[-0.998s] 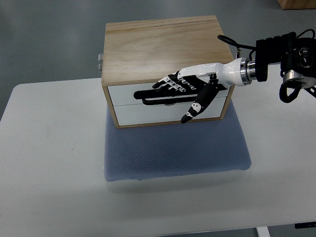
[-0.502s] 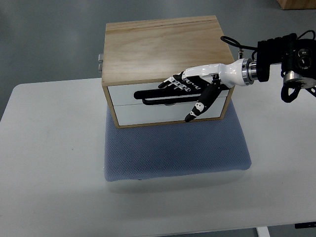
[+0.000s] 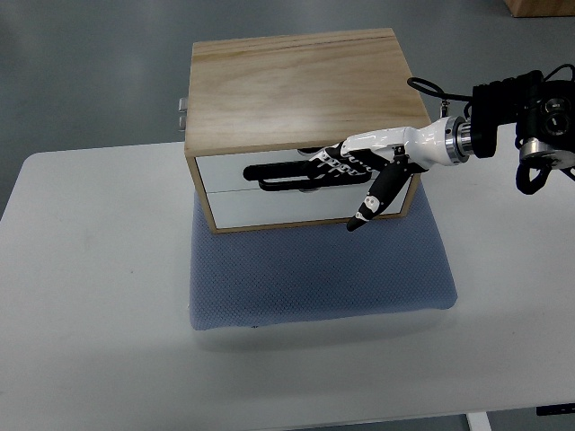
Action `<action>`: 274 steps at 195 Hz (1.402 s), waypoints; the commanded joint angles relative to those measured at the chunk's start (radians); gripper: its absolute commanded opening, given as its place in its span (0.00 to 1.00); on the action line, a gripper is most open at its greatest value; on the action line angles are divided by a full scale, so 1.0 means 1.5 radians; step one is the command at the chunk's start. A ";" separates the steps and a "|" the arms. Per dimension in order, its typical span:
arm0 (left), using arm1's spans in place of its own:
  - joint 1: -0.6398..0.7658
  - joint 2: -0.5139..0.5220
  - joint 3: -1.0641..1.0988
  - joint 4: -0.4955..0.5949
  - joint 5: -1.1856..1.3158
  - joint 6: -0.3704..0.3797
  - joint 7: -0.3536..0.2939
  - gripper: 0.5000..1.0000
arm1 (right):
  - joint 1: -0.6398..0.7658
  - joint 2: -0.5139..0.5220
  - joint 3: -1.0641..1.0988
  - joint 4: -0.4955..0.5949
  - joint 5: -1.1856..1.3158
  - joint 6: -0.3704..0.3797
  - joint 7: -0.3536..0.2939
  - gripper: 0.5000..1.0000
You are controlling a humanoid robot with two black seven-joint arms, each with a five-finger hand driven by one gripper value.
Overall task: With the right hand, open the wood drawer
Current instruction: 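Pull the upper drawer toward the robot with the right hand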
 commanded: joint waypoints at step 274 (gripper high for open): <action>0.000 0.000 0.001 0.002 0.000 -0.001 0.000 1.00 | -0.019 -0.112 -0.017 0.148 0.107 0.000 -0.053 0.89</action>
